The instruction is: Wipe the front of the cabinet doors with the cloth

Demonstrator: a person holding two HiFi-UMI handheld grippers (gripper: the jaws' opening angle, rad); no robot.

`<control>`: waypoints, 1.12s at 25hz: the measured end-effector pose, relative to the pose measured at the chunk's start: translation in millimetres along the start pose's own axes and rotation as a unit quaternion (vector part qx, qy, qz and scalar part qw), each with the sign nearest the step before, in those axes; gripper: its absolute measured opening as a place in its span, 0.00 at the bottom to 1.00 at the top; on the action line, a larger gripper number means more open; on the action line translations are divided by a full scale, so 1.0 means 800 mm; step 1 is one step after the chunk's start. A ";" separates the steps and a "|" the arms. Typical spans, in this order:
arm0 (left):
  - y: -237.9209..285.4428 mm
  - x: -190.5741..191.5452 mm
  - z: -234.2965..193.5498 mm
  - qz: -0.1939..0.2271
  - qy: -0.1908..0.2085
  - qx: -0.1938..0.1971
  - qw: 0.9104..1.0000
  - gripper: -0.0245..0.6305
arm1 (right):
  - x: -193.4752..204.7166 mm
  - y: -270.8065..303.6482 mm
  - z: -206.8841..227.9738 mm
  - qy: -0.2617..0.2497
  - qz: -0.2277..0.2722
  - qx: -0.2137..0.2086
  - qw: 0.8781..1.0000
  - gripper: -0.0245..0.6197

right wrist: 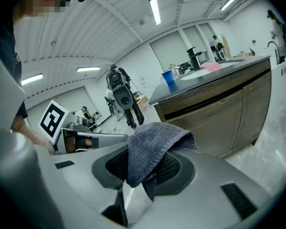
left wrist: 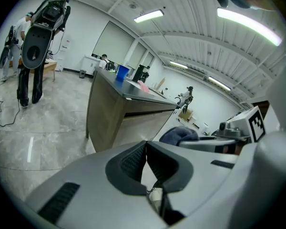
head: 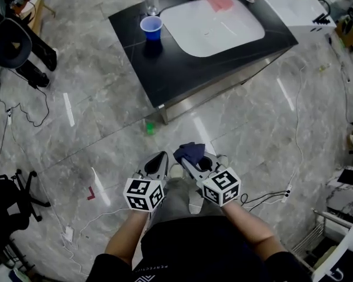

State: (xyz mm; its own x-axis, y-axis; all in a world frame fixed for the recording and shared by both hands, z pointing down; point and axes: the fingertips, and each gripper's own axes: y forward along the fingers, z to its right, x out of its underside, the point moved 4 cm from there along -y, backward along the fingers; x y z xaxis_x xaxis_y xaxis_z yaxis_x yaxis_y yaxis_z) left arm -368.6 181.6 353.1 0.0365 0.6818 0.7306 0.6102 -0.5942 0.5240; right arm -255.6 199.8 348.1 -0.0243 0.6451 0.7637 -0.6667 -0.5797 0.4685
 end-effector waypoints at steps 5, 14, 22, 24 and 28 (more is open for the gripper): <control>0.016 0.000 -0.015 0.014 -0.004 -0.033 0.999 0.05 | 0.003 0.032 0.023 -0.004 -0.007 -0.029 1.000 0.23; 0.039 0.020 -0.033 0.018 -0.035 -0.094 0.995 0.05 | 0.000 0.090 0.062 -0.026 -0.029 -0.082 0.996 0.23; 0.080 0.010 -0.053 0.030 -0.053 -0.131 0.989 0.05 | -0.020 0.136 0.100 -0.038 -0.031 -0.108 0.993 0.23; 0.092 0.004 -0.054 0.033 -0.056 -0.137 0.988 0.05 | -0.026 0.143 0.109 -0.043 -0.029 -0.113 0.992 0.23; 0.117 -0.004 -0.051 0.037 -0.061 -0.145 0.987 0.05 | -0.033 0.151 0.129 -0.058 -0.033 -0.120 0.991 0.23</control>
State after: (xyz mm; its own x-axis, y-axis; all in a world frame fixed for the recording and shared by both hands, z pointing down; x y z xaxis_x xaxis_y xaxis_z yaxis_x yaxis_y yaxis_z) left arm -344.0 106.2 417.9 0.1775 0.6674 0.7232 0.3511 -0.7295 0.5870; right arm -258.3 61.5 430.4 0.1017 0.6089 0.7867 -0.8225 -0.3934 0.4108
